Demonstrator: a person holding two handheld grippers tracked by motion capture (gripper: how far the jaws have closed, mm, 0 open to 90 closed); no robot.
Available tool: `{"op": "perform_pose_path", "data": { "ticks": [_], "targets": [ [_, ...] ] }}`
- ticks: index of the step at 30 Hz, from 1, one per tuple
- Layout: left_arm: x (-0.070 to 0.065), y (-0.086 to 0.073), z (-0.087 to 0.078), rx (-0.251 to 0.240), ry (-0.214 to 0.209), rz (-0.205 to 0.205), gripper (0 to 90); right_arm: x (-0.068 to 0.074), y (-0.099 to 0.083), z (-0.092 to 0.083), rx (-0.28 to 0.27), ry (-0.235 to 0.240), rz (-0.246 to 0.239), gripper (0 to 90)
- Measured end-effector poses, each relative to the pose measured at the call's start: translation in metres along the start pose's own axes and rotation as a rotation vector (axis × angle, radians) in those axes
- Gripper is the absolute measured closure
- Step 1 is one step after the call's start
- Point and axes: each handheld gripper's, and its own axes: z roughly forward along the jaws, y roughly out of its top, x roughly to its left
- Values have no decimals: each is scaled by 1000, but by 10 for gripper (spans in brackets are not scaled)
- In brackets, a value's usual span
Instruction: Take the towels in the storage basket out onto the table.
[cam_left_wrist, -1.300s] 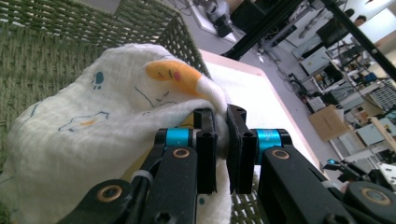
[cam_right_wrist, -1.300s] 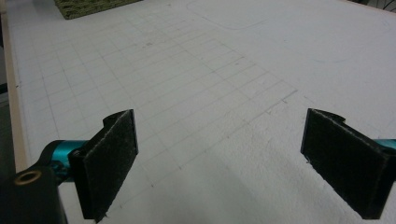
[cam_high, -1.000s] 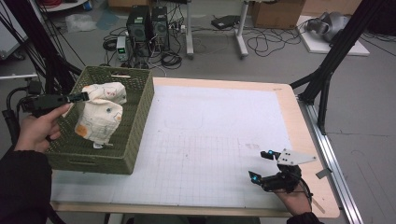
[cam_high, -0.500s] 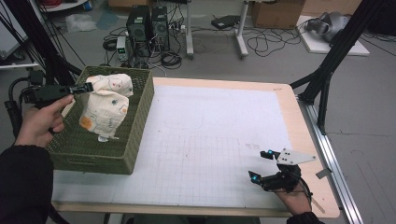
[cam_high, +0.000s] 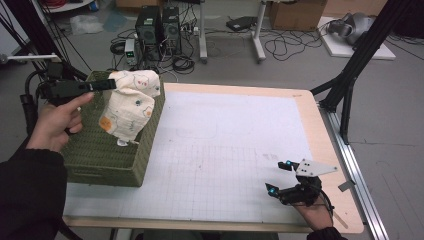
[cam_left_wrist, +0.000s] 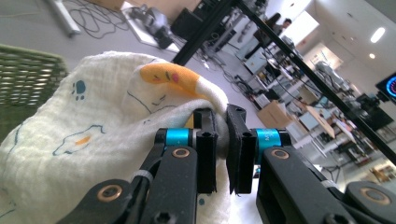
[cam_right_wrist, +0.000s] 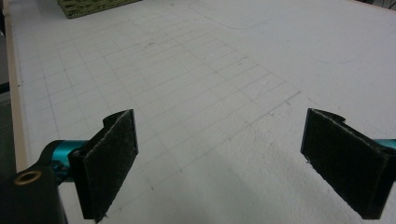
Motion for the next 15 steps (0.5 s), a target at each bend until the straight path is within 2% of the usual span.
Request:
{"op": "perform_pose_path", "data": {
  "ticks": [15],
  "targets": [
    [-31, -4, 56, 73, -114, 34, 832, 1, 0, 1, -1, 8, -1, 102]
  ]
}}
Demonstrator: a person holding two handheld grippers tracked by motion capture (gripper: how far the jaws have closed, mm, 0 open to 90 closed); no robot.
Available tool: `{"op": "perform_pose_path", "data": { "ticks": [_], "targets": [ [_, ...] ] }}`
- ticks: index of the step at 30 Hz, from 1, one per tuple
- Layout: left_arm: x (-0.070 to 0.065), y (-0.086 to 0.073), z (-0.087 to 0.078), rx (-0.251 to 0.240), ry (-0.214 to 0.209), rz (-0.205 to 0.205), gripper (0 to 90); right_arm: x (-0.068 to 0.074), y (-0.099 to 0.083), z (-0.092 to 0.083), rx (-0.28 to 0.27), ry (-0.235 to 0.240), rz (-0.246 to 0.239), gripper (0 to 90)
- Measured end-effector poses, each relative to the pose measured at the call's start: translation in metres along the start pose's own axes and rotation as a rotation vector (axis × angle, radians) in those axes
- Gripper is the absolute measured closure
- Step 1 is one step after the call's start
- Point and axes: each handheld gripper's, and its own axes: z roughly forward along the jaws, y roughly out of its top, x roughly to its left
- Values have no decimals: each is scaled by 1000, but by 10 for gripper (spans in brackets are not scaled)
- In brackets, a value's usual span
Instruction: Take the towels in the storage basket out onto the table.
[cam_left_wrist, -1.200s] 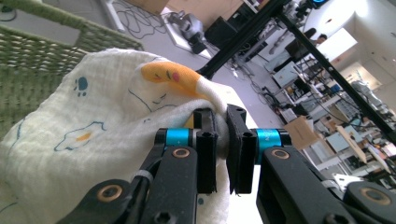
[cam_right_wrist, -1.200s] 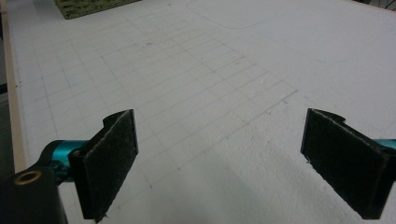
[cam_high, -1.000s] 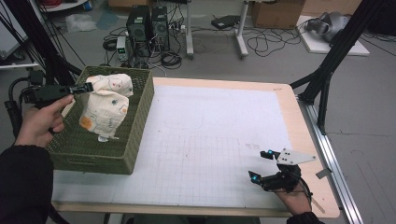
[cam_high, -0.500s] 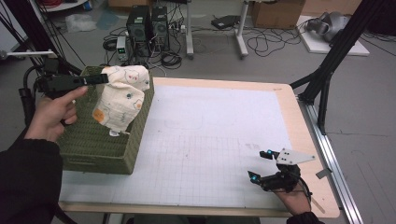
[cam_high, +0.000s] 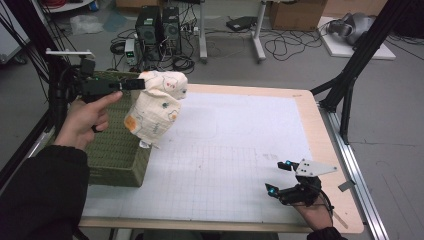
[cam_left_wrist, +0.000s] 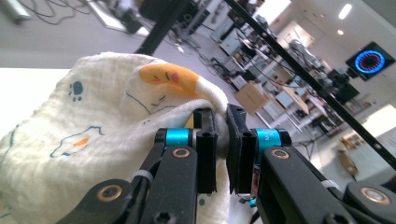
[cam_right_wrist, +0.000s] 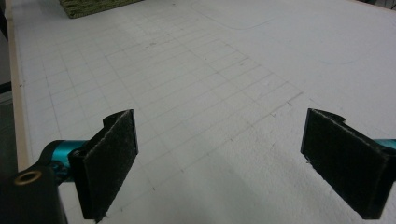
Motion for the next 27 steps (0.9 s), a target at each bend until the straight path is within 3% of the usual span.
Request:
{"op": "perform_pose_path", "data": {
  "ticks": [20, 27],
  "targets": [
    [4, -34, 83, 141, -59, -22, 830, 1, 2, -1, -14, -1, -10, 102],
    [7, -52, 114, 192, -50, -23, 829, 2, 2, -1, -14, 3, -12, 102]
  ]
}}
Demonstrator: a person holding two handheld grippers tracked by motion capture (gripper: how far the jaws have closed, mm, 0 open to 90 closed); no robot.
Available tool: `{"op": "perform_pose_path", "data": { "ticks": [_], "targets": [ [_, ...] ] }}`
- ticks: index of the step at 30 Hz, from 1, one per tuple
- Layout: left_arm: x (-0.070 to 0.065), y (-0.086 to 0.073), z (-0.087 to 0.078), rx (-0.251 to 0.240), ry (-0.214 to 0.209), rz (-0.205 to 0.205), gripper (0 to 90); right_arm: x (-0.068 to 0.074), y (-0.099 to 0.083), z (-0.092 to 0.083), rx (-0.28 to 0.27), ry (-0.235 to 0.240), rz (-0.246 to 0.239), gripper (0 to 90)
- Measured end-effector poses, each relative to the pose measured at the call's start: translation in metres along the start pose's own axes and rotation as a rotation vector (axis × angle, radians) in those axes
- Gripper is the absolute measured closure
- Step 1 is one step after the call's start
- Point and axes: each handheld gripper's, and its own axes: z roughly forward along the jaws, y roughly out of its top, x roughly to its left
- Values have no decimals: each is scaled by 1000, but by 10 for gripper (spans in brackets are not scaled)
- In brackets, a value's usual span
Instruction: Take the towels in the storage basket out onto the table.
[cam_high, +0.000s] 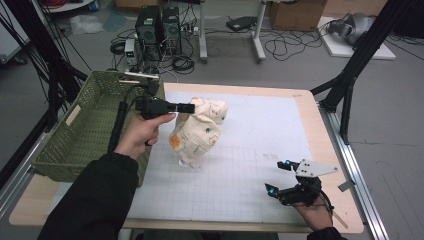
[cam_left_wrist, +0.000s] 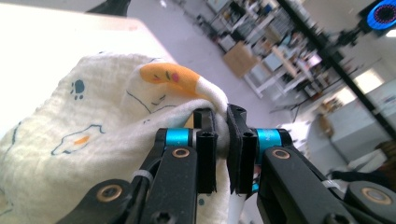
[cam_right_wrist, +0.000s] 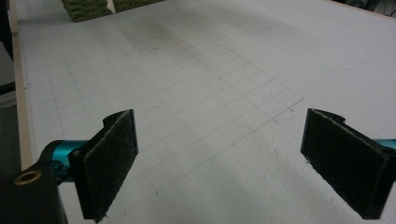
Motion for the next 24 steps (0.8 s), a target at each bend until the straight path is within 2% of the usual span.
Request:
{"op": "perform_pose_path", "data": {
  "ticks": [7, 9, 12, 15, 18, 20, 22, 24],
  "targets": [
    [12, -19, 37, 48, 17, -33, 827, 1, 1, 0, -7, -2, -7, 103],
    [14, -23, 46, 69, 35, -22, 826, 1, 1, -1, -6, 0, -2, 103],
    [16, -28, 58, 83, 38, -13, 823, 2, 1, 0, -5, 2, -5, 102],
    [19, -32, 69, 91, 51, -17, 820, 3, 1, 1, -6, 5, -7, 103],
    [26, -40, 81, 91, 28, -61, 819, 4, 2, 2, -2, 8, -8, 103],
    [31, -46, 90, 108, 62, -57, 819, 4, 2, 3, -5, 8, -16, 103],
    [36, -54, 99, 111, 72, -65, 819, 4, 2, 2, -4, 11, -13, 102],
    [38, -59, 105, 111, 105, -50, 819, 4, 2, 2, -4, 11, -8, 102]
  ]
}}
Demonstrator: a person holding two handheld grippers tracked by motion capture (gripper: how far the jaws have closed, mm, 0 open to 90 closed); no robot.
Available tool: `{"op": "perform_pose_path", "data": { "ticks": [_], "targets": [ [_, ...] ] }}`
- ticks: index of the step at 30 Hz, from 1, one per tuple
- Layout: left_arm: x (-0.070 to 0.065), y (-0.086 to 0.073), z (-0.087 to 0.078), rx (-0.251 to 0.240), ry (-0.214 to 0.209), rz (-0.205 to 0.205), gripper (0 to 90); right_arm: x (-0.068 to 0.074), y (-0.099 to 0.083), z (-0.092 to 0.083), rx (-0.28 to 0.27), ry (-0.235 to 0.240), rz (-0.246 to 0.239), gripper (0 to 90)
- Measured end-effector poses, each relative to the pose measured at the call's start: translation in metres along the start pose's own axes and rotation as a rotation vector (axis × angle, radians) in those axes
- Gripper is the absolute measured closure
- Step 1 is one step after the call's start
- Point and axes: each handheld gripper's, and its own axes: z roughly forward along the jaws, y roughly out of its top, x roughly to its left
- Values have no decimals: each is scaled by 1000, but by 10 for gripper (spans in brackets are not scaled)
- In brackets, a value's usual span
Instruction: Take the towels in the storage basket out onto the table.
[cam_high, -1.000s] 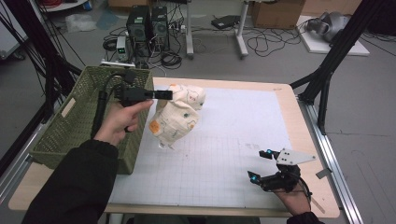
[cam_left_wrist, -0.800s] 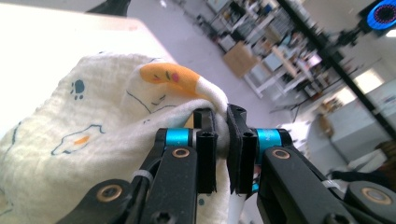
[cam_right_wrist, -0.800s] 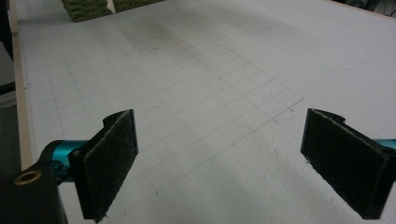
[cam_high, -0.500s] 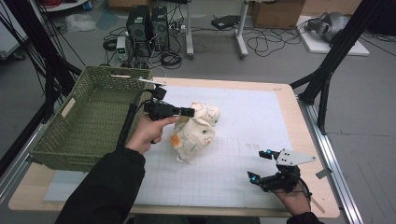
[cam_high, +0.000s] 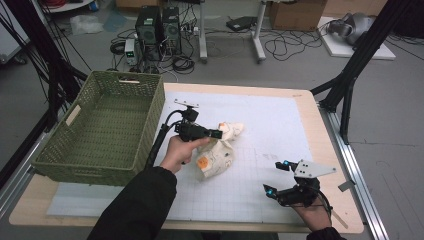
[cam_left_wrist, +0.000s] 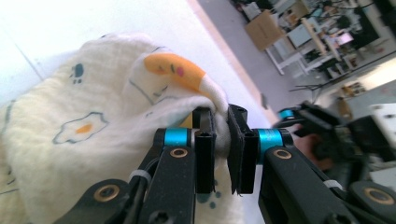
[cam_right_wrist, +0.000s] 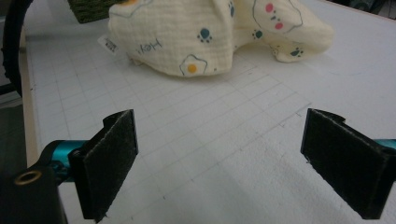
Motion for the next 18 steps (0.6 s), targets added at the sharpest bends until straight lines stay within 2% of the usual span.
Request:
{"op": "perform_pose_path", "data": {
  "ticks": [2, 4, 6, 10, 12, 16, 18],
  "targets": [
    [2, -3, 5, 4, 33, 13, 819, 0, 0, 0, -3, -2, -1, 103],
    [6, -7, 8, -15, 54, -5, 819, 0, 0, 0, -2, 2, 0, 103],
    [7, -8, 11, -2, 106, 24, 816, 1, 0, 1, -1, 4, -3, 103],
    [7, -12, 17, -1, 160, 60, 809, 2, 1, 4, 3, 10, -11, 103],
    [8, -13, 21, 1, 174, 57, 804, 3, 1, 6, 8, 17, -8, 103],
    [8, -15, 25, 20, 205, 87, 750, 6, 4, 12, 23, 24, -14, 108],
    [6, -15, 24, 15, 211, 95, 682, 7, 5, 15, 24, 28, -11, 109]
  ]
}}
